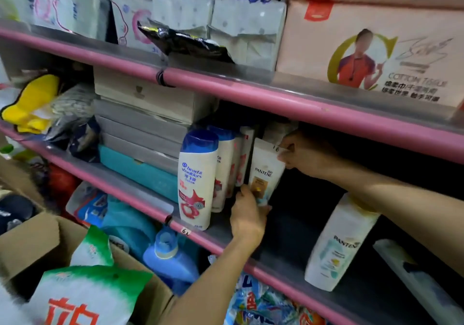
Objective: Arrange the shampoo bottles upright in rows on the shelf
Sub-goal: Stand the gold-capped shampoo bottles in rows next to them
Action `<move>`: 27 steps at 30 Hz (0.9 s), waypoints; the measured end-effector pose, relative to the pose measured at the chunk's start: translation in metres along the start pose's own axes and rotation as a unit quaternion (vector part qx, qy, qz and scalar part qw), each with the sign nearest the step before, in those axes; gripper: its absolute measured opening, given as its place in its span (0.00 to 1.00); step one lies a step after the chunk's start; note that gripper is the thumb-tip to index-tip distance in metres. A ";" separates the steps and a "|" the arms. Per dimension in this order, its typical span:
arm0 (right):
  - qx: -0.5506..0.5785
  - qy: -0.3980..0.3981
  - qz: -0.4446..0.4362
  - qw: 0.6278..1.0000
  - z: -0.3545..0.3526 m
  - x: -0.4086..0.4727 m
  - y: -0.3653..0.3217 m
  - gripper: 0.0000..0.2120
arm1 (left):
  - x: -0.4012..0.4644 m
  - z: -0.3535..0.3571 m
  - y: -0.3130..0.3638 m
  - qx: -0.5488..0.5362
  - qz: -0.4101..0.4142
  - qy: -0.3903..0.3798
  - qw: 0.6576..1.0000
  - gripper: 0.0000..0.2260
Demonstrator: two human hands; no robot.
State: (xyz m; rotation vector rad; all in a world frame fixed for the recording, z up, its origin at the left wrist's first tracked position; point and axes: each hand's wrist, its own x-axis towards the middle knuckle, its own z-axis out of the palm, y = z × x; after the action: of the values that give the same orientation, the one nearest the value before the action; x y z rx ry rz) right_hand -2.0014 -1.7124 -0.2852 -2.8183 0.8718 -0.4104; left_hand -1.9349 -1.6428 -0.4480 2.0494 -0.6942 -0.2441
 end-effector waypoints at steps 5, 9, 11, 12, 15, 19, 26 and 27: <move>0.022 0.015 -0.008 1.000 0.004 0.022 0.009 0.11 | 0.014 0.007 0.001 -0.074 0.028 0.003 0.997 0.20; 0.097 -0.031 0.001 0.995 0.007 0.039 0.013 0.17 | 0.017 0.007 0.002 -0.035 0.048 0.022 0.998 0.22; 0.118 -0.028 0.003 0.993 0.010 0.044 0.015 0.18 | 0.018 0.006 0.003 -0.029 0.050 0.019 0.998 0.23; 0.124 -0.025 0.000 0.992 0.011 0.046 0.016 0.18 | 0.019 0.006 0.003 -0.026 0.048 0.017 0.998 0.23; 0.119 -0.012 -0.006 0.993 0.013 0.048 0.018 0.16 | 0.018 0.006 0.004 -0.011 0.051 0.014 0.999 0.24; 0.109 0.001 -0.014 0.994 0.016 0.051 0.020 0.17 | 0.018 0.006 0.004 -0.004 0.049 0.019 0.999 0.24; 0.138 -0.002 0.006 0.990 0.016 0.048 0.018 0.20 | 0.015 0.010 0.003 -0.013 0.042 0.026 0.999 0.24; 0.114 0.001 -0.003 0.993 0.013 0.047 0.016 0.19 | 0.014 0.010 0.004 -0.017 0.038 0.024 0.999 0.25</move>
State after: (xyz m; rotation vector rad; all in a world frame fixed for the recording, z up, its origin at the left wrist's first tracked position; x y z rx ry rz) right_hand -1.9691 -1.7516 -0.2919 -2.6126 0.7632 -0.4809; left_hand -1.9295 -1.6596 -0.4491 1.9866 -0.7309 -0.1605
